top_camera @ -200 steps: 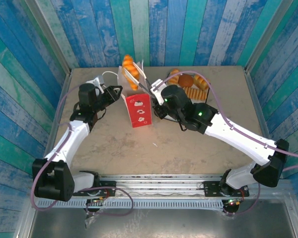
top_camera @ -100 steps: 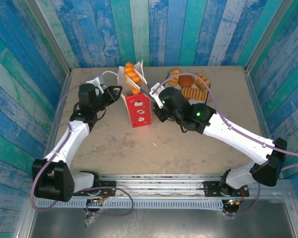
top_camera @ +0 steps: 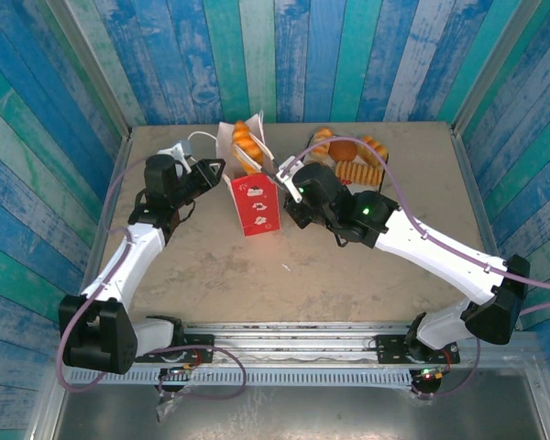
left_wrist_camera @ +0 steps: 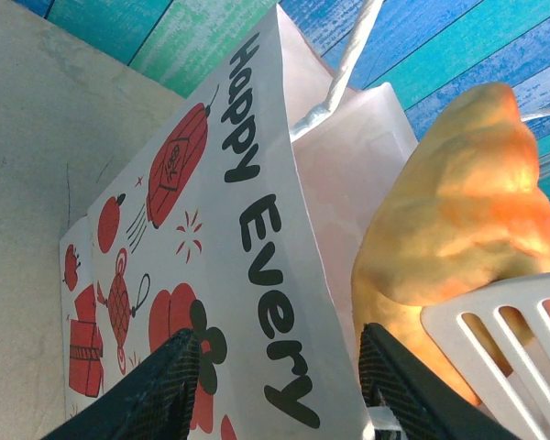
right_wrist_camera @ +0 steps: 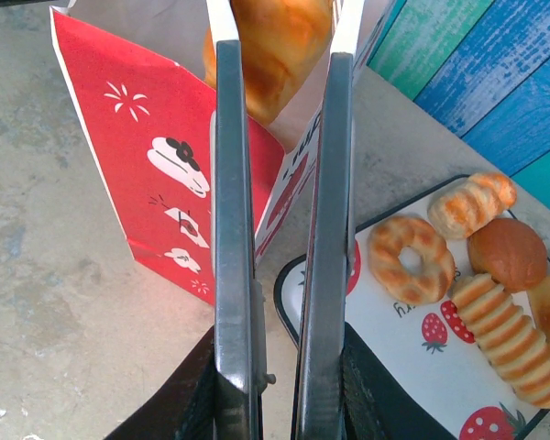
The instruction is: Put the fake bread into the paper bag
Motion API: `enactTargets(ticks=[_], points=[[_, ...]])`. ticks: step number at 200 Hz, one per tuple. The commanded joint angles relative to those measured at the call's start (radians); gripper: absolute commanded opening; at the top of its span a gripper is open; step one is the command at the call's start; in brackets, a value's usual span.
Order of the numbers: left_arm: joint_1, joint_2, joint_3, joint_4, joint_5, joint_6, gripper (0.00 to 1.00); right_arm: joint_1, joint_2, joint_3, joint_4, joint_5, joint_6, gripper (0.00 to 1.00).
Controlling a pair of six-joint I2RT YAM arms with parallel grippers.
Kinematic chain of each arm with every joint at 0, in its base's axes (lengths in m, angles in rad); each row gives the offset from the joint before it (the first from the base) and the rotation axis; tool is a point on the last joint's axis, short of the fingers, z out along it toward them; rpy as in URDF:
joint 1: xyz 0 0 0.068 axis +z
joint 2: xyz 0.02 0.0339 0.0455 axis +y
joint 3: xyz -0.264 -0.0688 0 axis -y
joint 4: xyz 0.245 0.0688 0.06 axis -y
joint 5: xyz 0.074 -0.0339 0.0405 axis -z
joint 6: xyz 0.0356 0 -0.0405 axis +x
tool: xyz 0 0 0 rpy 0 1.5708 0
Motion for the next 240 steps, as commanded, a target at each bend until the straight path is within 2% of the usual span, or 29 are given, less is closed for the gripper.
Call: enactTargets(ticks=[1,165,240], points=[[-0.004,-0.046,-0.004,-0.031,-0.007,0.024,0.50,0.008,-0.014,0.018,0.035,0.028,0.005,0.23],[-0.004,-0.041,-0.003,-0.031,-0.001,0.025,0.50,0.008,-0.009,0.038,0.048,0.040,0.020,0.42],[-0.003,-0.037,0.018,-0.032,0.006,0.025,0.50,0.007,-0.023,0.064,0.073,0.009,0.026,0.42]])
